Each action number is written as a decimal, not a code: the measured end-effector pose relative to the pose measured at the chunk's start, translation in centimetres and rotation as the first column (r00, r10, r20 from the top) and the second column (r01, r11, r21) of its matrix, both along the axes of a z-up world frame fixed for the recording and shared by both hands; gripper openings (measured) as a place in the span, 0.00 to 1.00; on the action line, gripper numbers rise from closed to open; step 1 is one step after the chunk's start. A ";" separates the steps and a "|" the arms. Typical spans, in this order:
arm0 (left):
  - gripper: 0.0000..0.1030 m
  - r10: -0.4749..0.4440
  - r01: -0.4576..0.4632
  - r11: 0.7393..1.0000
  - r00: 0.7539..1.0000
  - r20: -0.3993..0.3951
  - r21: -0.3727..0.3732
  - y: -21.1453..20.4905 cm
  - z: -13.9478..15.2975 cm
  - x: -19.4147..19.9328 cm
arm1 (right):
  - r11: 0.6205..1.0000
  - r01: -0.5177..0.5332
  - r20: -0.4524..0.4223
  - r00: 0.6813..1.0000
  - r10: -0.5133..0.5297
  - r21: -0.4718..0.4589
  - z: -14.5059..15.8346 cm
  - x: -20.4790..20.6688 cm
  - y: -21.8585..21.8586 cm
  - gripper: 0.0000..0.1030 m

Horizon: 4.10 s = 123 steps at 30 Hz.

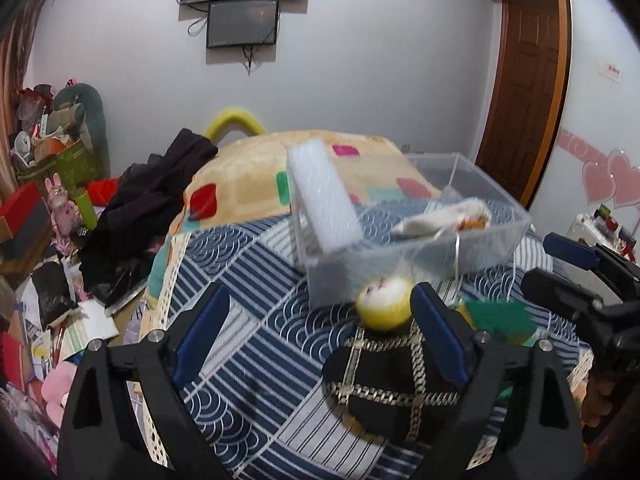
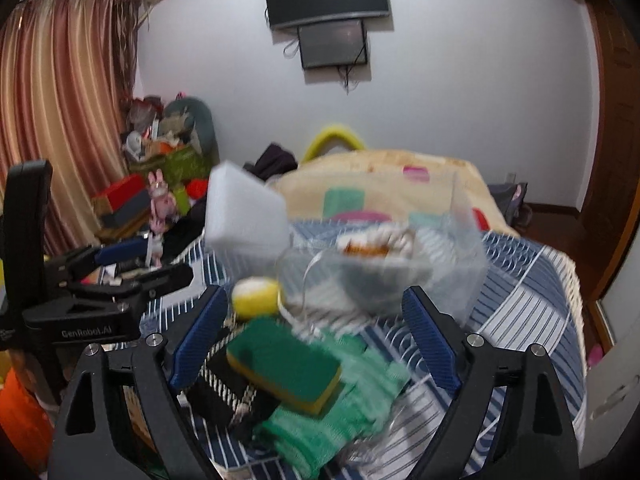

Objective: Organize soft objects
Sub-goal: 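Release the pouch into the box with the right tool while the left tool sets the foam block inside, then grasp the green sponge with the right tool while the left tool grasps the yellow-headed doll, then drop the sponge into the box with the right tool while the left tool drops the doll inside, then grasp the green knit glove with the right tool while the left tool grasps the black goggles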

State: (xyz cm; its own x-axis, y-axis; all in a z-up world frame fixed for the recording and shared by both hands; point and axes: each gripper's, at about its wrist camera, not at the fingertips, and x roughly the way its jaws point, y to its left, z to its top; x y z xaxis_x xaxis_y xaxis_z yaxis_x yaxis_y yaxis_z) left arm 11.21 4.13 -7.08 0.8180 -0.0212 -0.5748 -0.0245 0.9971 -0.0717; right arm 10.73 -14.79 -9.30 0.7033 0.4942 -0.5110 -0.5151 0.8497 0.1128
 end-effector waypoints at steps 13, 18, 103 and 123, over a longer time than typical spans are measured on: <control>0.82 -0.008 0.008 1.000 0.997 -0.078 0.004 -0.8 -3.9 -0.7 | 0.999 -0.051 -0.122 0.991 0.049 -0.015 -3.6 -0.1 0.6 0.74; 0.79 -0.032 0.032 0.999 0.995 -0.089 0.003 -1.8 -4.1 -0.1 | 0.997 -0.076 -0.092 0.993 0.075 -0.009 -3.0 -0.6 0.2 0.55; 0.69 -0.123 0.127 0.988 0.991 -0.044 0.089 -6.9 0.2 8.9 | 0.991 0.132 0.068 0.989 -0.134 0.032 3.4 6.6 -2.7 0.66; 0.98 -0.104 0.102 0.994 0.992 0.071 0.034 -3.9 3.8 0.3 | 0.991 0.103 0.091 0.990 -0.111 0.085 3.7 0.7 -3.7 0.84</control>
State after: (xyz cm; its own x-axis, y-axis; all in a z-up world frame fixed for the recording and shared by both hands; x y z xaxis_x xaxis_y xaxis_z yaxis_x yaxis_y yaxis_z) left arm 11.47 0.20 -3.26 0.8518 -0.0912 -0.5159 0.0824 0.9958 -0.0398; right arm 11.41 -18.54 -5.62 0.7978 0.4500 -0.4011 -0.4335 0.8907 0.1370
